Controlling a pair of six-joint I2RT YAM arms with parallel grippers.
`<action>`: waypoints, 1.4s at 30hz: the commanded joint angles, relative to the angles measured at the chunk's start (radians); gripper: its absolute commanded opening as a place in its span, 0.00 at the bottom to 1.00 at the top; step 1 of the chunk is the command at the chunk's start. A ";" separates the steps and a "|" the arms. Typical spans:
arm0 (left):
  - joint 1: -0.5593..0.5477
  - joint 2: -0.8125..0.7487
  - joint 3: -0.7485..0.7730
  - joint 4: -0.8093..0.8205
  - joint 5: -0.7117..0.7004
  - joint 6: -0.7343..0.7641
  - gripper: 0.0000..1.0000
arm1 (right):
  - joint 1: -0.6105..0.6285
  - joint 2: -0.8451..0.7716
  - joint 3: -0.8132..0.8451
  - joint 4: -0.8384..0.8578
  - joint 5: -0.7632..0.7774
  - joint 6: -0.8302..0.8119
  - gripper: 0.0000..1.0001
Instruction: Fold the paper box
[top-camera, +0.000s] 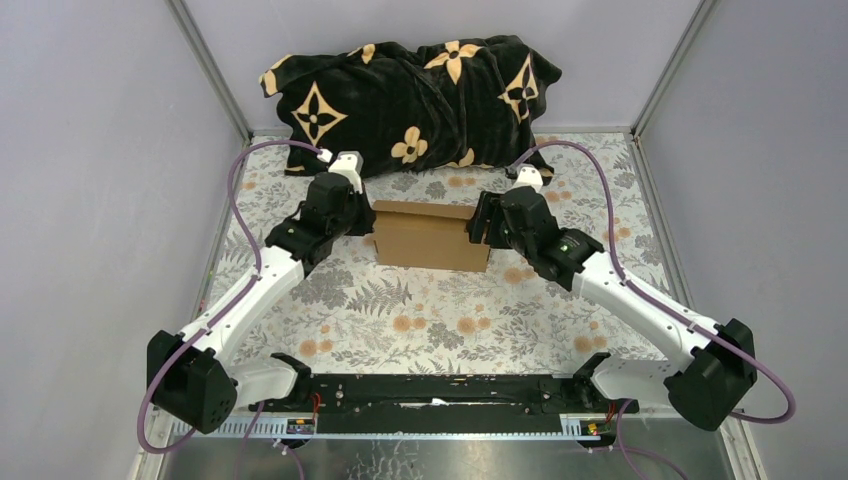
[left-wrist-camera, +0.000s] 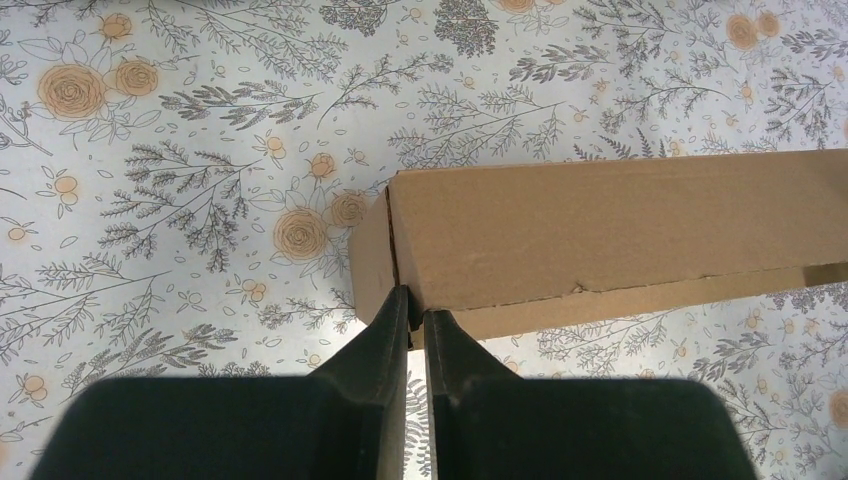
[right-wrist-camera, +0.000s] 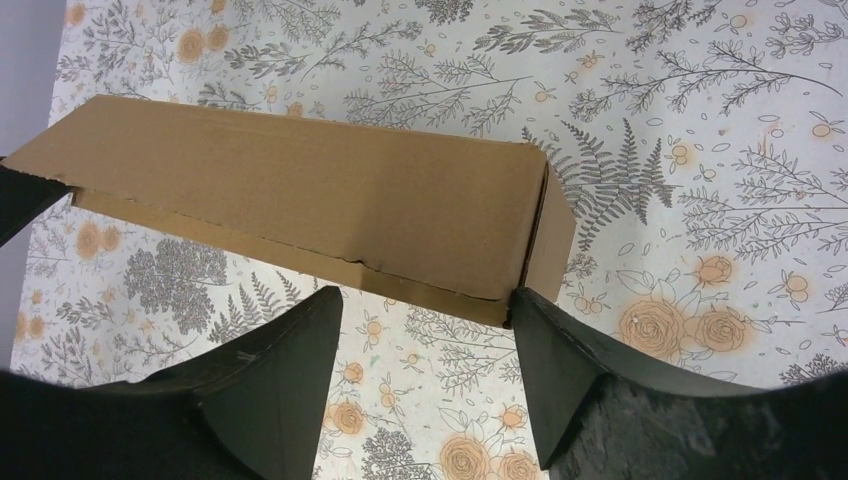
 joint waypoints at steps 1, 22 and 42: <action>-0.031 0.032 -0.036 -0.049 0.059 -0.045 0.12 | 0.026 -0.030 -0.043 -0.060 -0.048 0.031 0.68; -0.062 0.016 -0.040 -0.048 0.043 -0.061 0.12 | 0.025 -0.079 0.011 -0.181 0.219 0.089 0.70; -0.092 0.002 -0.065 -0.023 0.004 -0.090 0.13 | 0.024 -0.141 0.049 -0.082 0.140 0.056 0.68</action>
